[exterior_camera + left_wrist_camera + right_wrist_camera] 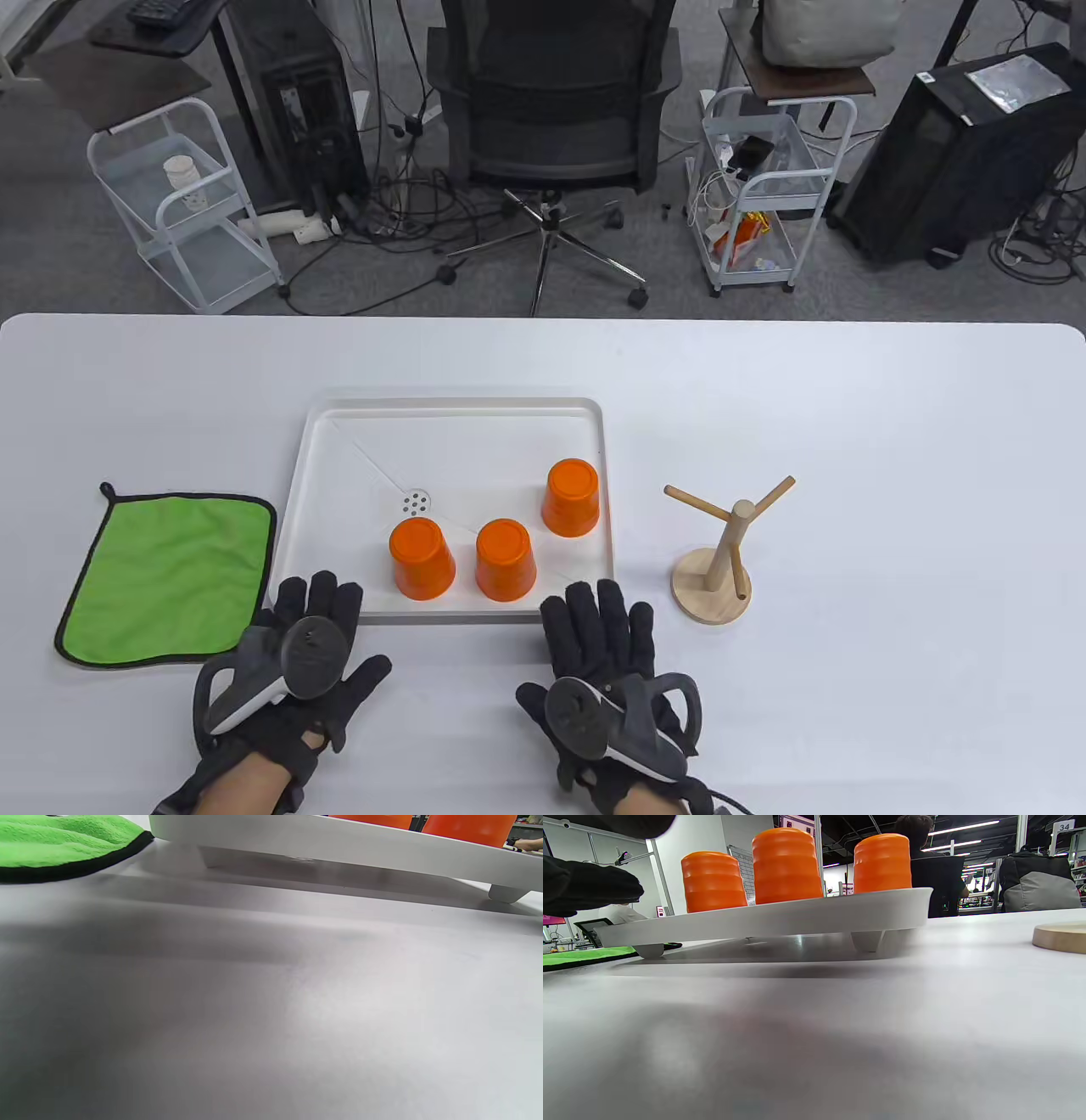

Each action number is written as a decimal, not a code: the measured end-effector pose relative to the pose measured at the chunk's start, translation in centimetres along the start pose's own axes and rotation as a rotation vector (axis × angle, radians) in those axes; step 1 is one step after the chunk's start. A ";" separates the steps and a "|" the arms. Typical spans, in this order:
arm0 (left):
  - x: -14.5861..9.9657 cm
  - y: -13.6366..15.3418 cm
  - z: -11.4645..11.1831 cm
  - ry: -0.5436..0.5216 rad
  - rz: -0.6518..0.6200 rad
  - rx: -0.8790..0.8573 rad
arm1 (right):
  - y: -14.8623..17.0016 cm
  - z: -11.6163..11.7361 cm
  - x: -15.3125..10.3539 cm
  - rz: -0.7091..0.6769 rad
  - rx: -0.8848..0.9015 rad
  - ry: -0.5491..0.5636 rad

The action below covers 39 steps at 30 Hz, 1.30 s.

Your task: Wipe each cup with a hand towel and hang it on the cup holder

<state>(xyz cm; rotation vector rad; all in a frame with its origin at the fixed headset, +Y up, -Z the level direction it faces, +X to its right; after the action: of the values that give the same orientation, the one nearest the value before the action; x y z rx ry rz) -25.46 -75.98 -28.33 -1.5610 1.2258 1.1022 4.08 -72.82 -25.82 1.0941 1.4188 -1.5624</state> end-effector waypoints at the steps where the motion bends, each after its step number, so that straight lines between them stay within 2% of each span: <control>1: 0.0 0.0 0.0 0.002 0.000 -0.002 | 0.0 0.0 0.0 0.000 -0.001 0.000; 39: 0.0 0.6 0.2 0.001 -0.012 -0.055 | -0.3 -0.3 0.1 -0.015 -0.012 0.022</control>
<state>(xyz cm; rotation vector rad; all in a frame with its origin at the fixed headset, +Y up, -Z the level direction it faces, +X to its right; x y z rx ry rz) -26.03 -75.90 -28.46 -1.6081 1.1948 1.1359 3.83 -72.49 -25.77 1.0991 1.4518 -1.5547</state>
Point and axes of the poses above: the tracker on the back of each hand, its own y axis roughly to the little-finger side, its own x axis roughly from the wrist to the fingertips, z = x × y, the point moved 4 cm from there along x, roughly from the wrist to the fingertips, and after that the axes turned 4 degrees about -y, right-handed, at the moved point
